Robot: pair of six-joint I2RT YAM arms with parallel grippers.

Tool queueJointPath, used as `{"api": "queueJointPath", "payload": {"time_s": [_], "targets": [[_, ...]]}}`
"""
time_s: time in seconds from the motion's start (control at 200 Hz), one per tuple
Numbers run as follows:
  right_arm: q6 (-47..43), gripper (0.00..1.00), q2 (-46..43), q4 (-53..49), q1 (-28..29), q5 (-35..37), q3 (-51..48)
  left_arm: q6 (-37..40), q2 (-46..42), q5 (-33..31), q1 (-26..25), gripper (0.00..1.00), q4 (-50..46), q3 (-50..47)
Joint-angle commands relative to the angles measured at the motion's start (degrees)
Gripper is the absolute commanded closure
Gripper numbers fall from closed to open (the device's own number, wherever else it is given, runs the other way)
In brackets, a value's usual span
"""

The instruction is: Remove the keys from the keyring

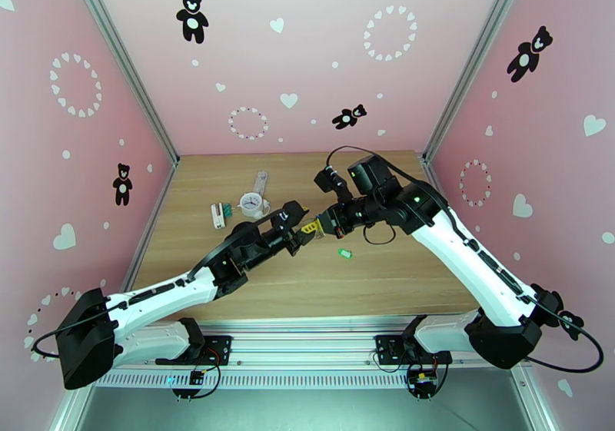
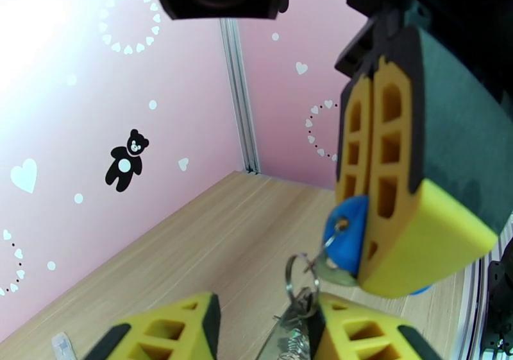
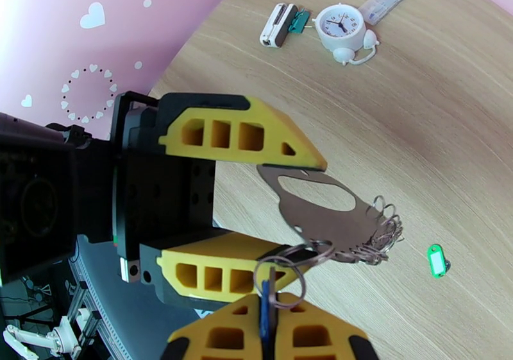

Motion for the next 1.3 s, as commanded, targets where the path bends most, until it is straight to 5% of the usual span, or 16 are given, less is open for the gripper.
{"api": "queueJointPath", "payload": {"time_s": [0.0, 0.22, 0.896, 1.171, 1.291], "targets": [[0.9, 1.00, -0.9, 1.8, 0.2, -0.4, 0.7, 1.0, -1.5, -0.4, -0.1, 0.65, 1.8, -1.0], [1.1, 1.00, -1.2, 2.0, 0.2, -0.7, 0.8, 1.6, -1.2, 1.2, -0.2, 0.76, 1.4, -0.5], [1.7, 1.00, -1.7, 2.6, 0.2, -1.1, 0.3, 2.1, 0.2, 5.9, -0.2, 0.85, -1.3, 2.3], [1.4, 1.00, -2.7, 2.2, 0.2, 0.4, 0.1, 2.6, -1.1, 5.9, -0.2, 1.00, -2.2, 2.4], [1.4, 0.94, -3.6, 1.8, -0.7, 1.7, -0.1, 3.7, -2.8, 7.2, -0.2, 1.00, -2.9, 1.9]]}}
